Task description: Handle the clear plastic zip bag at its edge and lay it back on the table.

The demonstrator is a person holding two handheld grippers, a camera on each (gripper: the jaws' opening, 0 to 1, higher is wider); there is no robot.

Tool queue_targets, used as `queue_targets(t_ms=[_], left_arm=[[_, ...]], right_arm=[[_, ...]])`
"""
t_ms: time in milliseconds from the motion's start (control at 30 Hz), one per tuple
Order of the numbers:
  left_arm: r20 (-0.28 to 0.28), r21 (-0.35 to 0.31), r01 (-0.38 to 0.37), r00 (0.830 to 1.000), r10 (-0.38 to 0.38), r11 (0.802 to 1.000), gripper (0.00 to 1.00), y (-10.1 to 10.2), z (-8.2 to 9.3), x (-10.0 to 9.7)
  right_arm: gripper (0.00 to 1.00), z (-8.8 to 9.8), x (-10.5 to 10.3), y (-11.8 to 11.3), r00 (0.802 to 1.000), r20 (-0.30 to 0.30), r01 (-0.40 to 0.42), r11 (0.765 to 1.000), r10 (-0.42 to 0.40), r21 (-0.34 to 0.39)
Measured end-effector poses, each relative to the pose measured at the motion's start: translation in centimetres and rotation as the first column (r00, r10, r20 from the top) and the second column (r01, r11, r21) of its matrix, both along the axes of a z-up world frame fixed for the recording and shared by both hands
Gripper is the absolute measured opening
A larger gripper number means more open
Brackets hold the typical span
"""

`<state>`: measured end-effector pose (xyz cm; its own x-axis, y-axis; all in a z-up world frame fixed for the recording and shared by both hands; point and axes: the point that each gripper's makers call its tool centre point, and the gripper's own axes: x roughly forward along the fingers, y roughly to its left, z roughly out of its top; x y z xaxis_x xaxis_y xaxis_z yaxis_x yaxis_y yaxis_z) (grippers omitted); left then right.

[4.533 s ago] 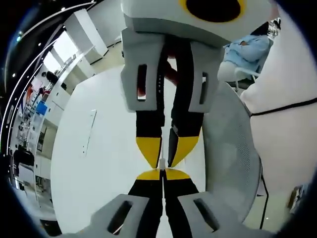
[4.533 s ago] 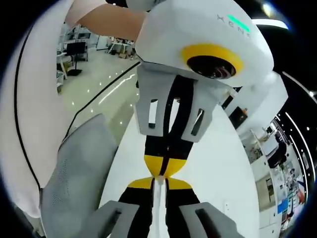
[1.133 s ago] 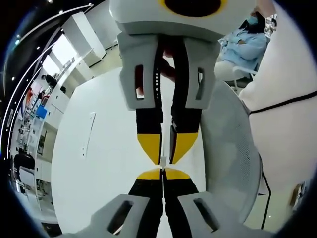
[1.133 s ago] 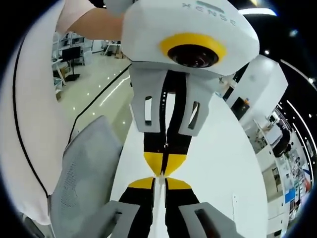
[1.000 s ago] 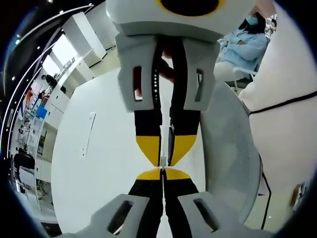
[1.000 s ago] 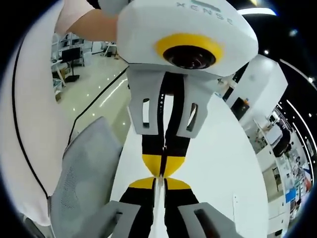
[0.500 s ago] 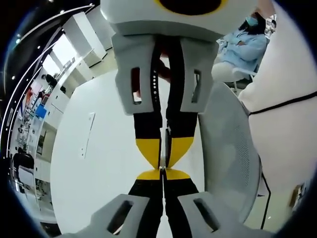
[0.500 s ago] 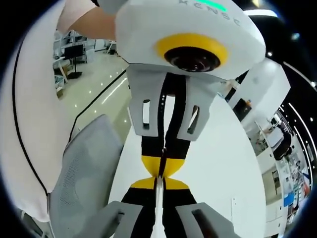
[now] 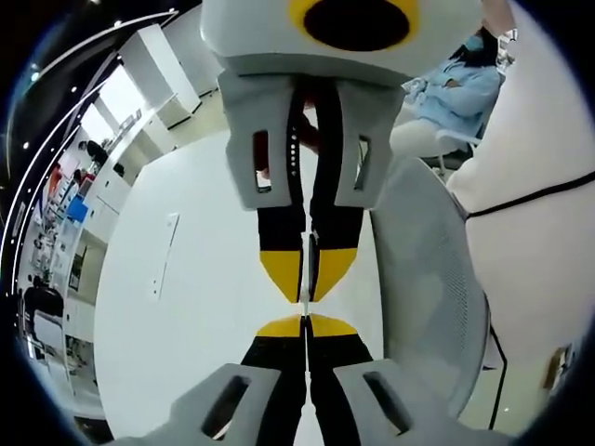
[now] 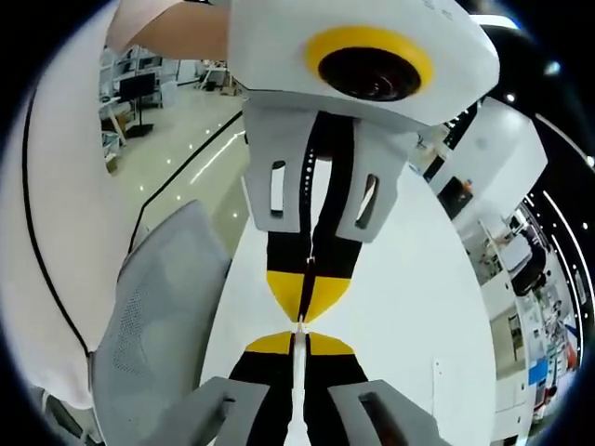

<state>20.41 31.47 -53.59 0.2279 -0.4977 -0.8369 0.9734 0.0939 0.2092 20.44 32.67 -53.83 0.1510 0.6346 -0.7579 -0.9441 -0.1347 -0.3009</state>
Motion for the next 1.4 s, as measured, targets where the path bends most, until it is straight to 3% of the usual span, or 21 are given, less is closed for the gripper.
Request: queue_targets(t_ms=[567, 933, 1400], left_arm=[[0.015, 0.002, 0.016, 1.000, -0.016, 1.000, 0.01, -0.4, 0.3, -0.1], [0.001, 0.080, 0.051, 0.999, -0.051, 0.995, 0.00, -0.1, 0.0, -0.6], [-0.012, 0.064, 0.035, 0.999, -0.034, 0.997, 0.00, -0.1, -0.2, -0.3]], right_arm=[[0.00, -0.2, -0.3, -0.1, 1.000, 0.008, -0.005, 1.000, 0.005, -0.023], [0.00, -0.1, -0.9, -0.1, 1.000, 0.000, -0.016, 1.000, 0.016, -0.026], [0.00, -0.1, -0.7, -0.6, 0.999, -0.026, 0.022, 0.999, -0.023, -0.038]])
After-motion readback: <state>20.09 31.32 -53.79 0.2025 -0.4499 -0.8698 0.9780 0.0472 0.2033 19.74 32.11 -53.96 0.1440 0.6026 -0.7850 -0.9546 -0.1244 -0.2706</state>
